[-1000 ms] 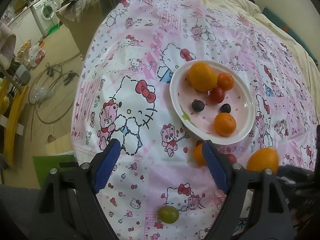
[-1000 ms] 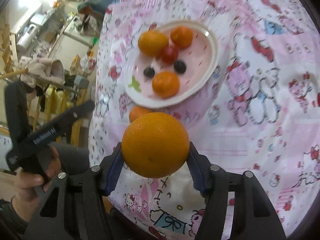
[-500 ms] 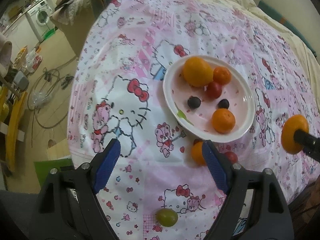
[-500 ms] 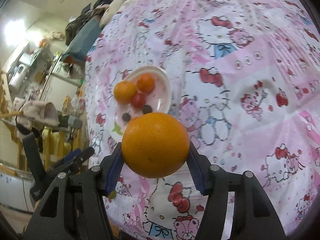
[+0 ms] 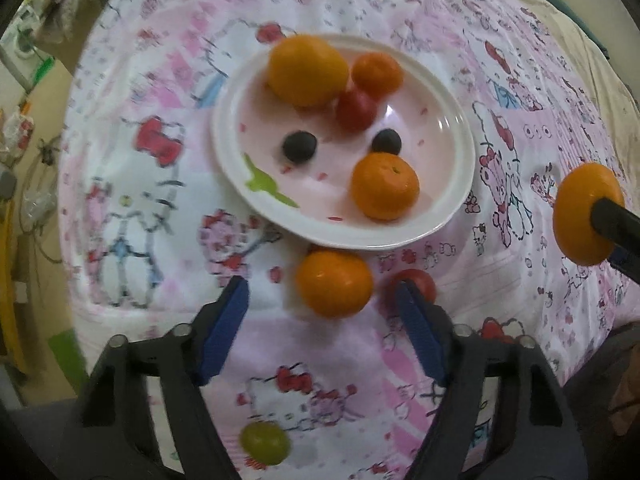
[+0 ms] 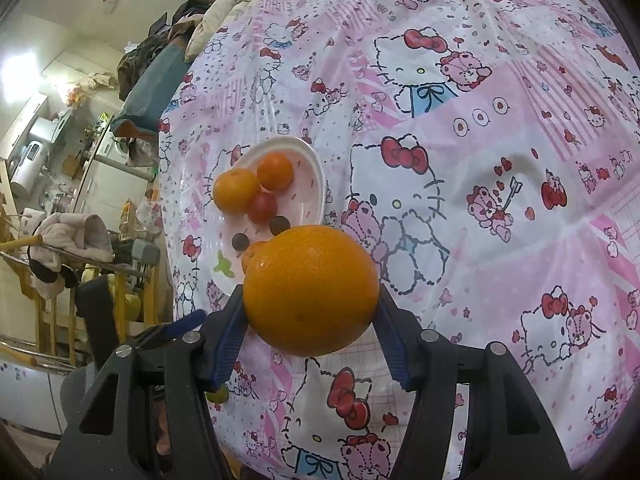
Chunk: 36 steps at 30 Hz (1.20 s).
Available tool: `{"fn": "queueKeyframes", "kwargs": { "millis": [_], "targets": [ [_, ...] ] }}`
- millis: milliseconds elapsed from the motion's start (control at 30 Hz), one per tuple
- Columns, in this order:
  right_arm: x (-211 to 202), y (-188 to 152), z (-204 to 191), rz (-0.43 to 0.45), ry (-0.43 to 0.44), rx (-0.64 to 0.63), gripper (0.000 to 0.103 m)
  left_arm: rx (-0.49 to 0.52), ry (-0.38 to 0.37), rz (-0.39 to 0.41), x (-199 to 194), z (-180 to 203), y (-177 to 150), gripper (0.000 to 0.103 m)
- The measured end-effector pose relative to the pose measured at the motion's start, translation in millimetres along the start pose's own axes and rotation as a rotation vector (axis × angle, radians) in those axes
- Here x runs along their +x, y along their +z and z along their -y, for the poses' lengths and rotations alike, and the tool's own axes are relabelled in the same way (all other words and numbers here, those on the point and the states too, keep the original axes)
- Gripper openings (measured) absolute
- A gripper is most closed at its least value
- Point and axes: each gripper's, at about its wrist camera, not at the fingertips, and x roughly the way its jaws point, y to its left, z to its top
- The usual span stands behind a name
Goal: Organize fruits
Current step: 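Grasp a tangerine with the left tool while the right tool holds the large orange, then carry the tangerine and the large orange over the plate with both tools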
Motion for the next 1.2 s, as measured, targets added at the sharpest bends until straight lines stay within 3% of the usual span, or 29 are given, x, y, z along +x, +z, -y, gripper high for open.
{"fn": "queueKeyframes", "kwargs": {
  "millis": [100,133,167,200,500,1200],
  "targets": [
    [-2,0,2,0.002,0.001,0.004,0.063,-0.015,-0.004,-0.020,11,1,5,0.061],
    [-2,0,2,0.002,0.001,0.005,0.063,-0.024,0.019,-0.010,13,0,5,0.050],
    [-2,0,3,0.002,0.001,0.006,0.062,-0.035,0.000,-0.005,15,-2,5,0.047],
    [-2,0,3,0.001,0.001,0.007,0.062,-0.041,-0.022,-0.014,17,-2,5,0.038],
    [-2,-1,0,0.000,0.002,-0.006,0.062,-0.002,-0.002,-0.016,15,9,2,0.036],
    [3,2,-9,-0.002,-0.008,-0.029,0.062,-0.029,0.016,0.039,-17,-19,-22,0.036]
  ]
}}
